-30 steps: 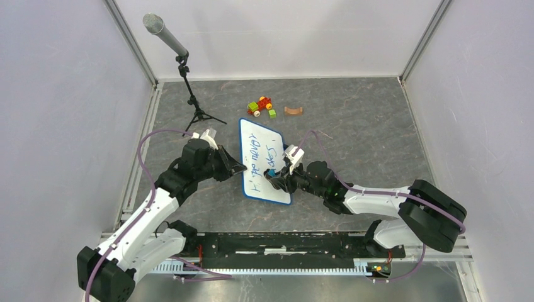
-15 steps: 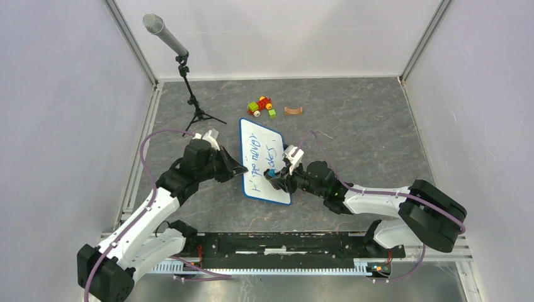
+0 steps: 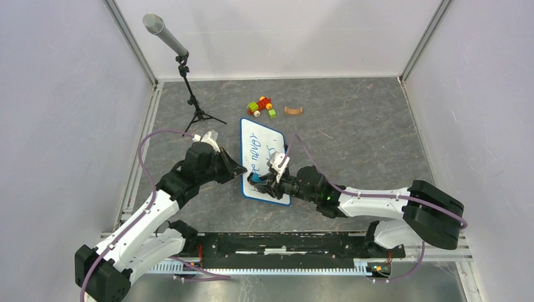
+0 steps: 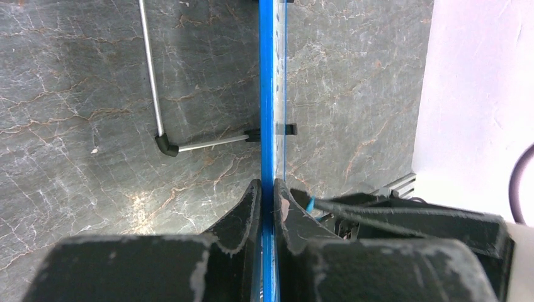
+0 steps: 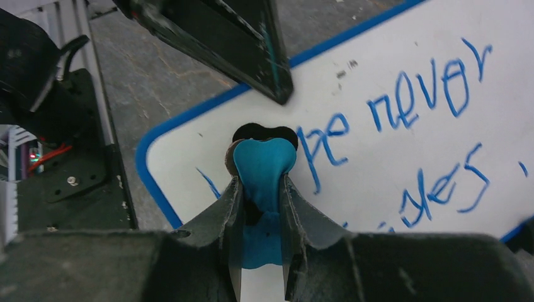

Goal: Erase the whiteboard

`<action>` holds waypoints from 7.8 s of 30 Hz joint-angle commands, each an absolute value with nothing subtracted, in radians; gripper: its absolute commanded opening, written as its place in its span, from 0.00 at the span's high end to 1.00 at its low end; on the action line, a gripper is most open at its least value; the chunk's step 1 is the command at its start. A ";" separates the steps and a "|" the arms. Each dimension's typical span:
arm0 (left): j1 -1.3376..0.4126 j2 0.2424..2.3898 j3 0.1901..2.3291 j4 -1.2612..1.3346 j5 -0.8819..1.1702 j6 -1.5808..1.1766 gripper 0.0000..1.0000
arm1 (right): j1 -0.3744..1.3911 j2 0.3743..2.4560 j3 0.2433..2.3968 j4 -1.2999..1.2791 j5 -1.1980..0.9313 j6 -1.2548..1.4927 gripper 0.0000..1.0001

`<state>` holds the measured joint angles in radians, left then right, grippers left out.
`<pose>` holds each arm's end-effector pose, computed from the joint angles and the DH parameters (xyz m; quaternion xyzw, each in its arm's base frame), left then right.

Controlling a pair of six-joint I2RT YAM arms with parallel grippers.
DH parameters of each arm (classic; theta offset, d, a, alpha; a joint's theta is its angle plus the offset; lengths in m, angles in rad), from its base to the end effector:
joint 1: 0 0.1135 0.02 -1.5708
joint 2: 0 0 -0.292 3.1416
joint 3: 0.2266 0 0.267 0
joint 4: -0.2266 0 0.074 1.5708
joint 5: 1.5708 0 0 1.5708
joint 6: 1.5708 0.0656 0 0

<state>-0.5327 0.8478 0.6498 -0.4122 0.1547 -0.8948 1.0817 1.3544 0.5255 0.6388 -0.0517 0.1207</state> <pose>0.1736 -0.1141 0.2605 -0.1241 0.8762 -0.3534 0.3034 0.1447 0.2791 0.2211 -0.3709 0.6759 0.3765 0.5137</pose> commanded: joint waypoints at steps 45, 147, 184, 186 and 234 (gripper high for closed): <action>-0.597 0.828 0.690 -0.394 0.099 -0.949 0.98 | 1.147 1.365 0.550 0.590 -0.120 0.129 0.76; -0.607 0.850 0.683 -0.399 0.083 -0.918 0.98 | 0.998 1.561 0.709 0.701 0.071 0.514 0.74; -0.606 0.859 0.698 -0.440 0.040 -0.891 0.98 | 1.046 1.583 0.593 0.787 -0.015 0.451 0.74; -0.606 0.853 0.699 -0.443 0.040 -0.890 0.98 | 0.998 1.581 0.555 0.762 0.026 0.525 0.74; -0.565 0.809 0.749 -0.447 0.025 -0.904 0.53 | 0.963 1.459 0.511 0.776 -0.037 0.371 0.74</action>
